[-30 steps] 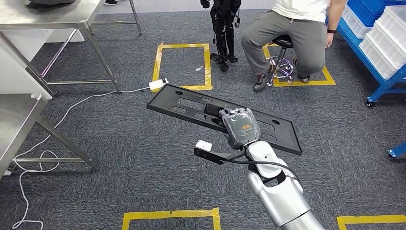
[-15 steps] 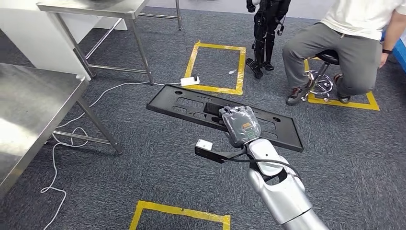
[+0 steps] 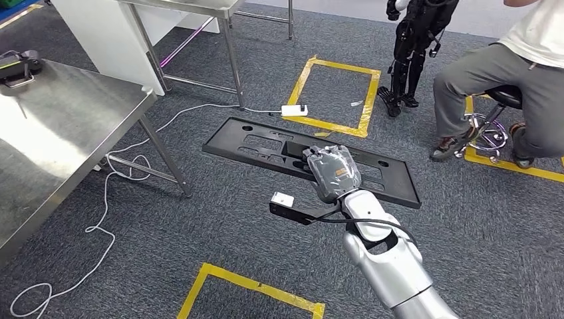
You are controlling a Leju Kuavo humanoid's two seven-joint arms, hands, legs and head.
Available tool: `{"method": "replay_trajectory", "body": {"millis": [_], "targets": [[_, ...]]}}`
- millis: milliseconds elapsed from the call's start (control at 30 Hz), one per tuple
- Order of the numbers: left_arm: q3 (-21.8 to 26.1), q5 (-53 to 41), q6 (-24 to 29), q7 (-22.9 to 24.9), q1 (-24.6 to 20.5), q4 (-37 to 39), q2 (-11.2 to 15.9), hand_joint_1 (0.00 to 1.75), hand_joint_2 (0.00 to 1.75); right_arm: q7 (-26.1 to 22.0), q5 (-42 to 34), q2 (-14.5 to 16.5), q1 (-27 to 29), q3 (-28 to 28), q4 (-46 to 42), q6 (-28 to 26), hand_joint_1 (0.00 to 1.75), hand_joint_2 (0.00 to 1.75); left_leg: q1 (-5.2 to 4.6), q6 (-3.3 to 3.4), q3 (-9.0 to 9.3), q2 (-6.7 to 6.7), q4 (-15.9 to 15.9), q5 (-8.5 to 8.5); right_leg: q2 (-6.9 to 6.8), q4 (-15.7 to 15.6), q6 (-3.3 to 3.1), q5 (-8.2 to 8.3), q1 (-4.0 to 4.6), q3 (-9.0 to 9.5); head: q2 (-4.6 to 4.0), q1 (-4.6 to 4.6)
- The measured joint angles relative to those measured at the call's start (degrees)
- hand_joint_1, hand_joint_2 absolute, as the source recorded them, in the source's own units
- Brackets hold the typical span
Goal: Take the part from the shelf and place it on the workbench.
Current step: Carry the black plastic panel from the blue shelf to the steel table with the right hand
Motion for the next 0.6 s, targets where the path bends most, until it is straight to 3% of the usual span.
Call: {"method": "replay_trajectory", "body": {"millis": [67, 133, 200, 267, 333, 367, 400, 467, 500, 533, 600], "targets": [[0.1, 0.0, -0.1, 0.0, 0.0, 0.0, 0.0, 0.00, 1.75, -0.1, 0.0, 0.0, -0.1, 0.0, 0.1, 0.0, 1.75, 1.75, -0.83, 0.73, 1.53, 1.31, -3.1, 0.45, -1.18, 0.0, 0.16, -0.19, 0.30, 0.07, 0.00, 0.02], [0.1, 0.0, -0.2, 0.0, 0.1, 0.0, -0.1, 0.00, 1.75, -0.2, 0.0, 0.1, -0.2, 0.1, 0.1, 0.0, 1.75, 1.75, -0.75, 1.21, 1.53, -0.10, -3.7, 0.80, -2.14, -0.1, 0.47, -0.41, 0.53, 0.06, 0.00, 0.00], [0.2, 0.0, -0.2, 0.0, 0.3, 0.0, -0.2, 0.00, 1.75, -0.3, -0.1, 0.3, -0.3, 0.2, 0.2, 0.0, 1.75, 1.75, -0.23, 1.71, 1.98, -1.41, -4.6, 1.41, 0.05, 1.6, 0.76, -1.40, 0.49, -0.64, 0.00, 0.04], [0.2, -0.1, -0.2, -0.1, 0.1, 0.0, -0.4, 0.00, 1.75, -0.3, -0.1, 0.2, -0.4, 0.2, 0.3, 0.0, 1.75, 1.75, 0.19, 1.97, 2.28, -2.80, -5.0, 1.77, 3.70, 8.0, 0.77, -4.07, 0.04, -3.53, 0.00, 0.26], [0.2, -0.1, -0.2, -0.1, 0.0, 0.0, -0.5, 0.00, 1.75, -0.3, -0.2, -0.2, -0.2, 0.3, 0.5, 0.0, 1.75, 1.75, 0.40, 1.98, 2.26, -4.53, -4.9, 1.84, 4.92, 15.4, 1.00, -6.49, -0.38, -7.30, 0.00, 0.44], [0.2, -0.1, -0.2, -0.1, 0.1, 0.0, -0.5, 0.00, 1.75, -0.3, -0.2, -0.3, -0.1, 0.3, 0.6, 0.0, 1.75, 1.75, 0.51, 1.91, 2.27, -5.43, -4.9, 1.86, 5.00, 16.7, 1.46, -6.50, -0.60, -8.14, 0.00, 0.45], [0.2, -0.2, -0.2, 0.0, 0.1, 0.0, -0.5, 0.00, 1.75, -0.3, -0.2, -0.4, 0.0, 0.3, 0.6, 0.0, 1.75, 1.75, 0.66, 1.75, 2.30, -6.35, -4.9, 1.88, 5.09, 15.7, 2.15, -5.56, -0.88, -7.89, 0.00, 0.46], [0.2, -0.4, -0.3, 0.0, 0.2, 0.0, -0.6, 0.00, 1.75, -0.3, -0.2, -0.5, 0.0, 0.3, 0.7, 0.0, 1.75, 1.75, 1.04, 1.15, 2.31, -8.04, -4.7, 1.82, 6.30, 8.0, 3.76, -1.98, -1.76, -4.69, 0.00, 0.50], [0.2, -0.5, -0.3, 0.0, 0.2, 0.0, -0.6, 0.00, 1.75, -0.3, -0.2, -0.5, -0.1, 0.3, 0.7, 0.0, 1.75, 1.75, 1.13, 0.69, 2.18, -8.84, -4.5, 1.72, 7.19, 4.2, 4.17, -0.44, -2.14, -2.91, 0.00, 0.57], [0.2, -0.6, -0.3, 0.0, 0.2, 0.0, -0.6, 0.00, 1.75, -0.3, -0.2, -0.6, -0.1, 0.4, 0.7, 0.1, 1.75, 1.75, 1.17, 0.22, 1.97, -9.50, -4.3, 1.67, 7.84, 1.6, 4.18, 0.52, -2.36, -1.76, 0.00, 0.60], [0.2, -0.7, -0.3, 0.1, 0.2, 0.0, -0.6, 0.00, 1.75, -0.3, -0.2, -0.6, -0.1, 0.4, 0.7, 0.1, 1.75, 1.75, 1.27, -0.59, 1.50, -10.56, -4.2, 1.78, 7.76, 0.4, 3.29, 1.02, -2.21, -1.15, 0.00, 0.56]]}}
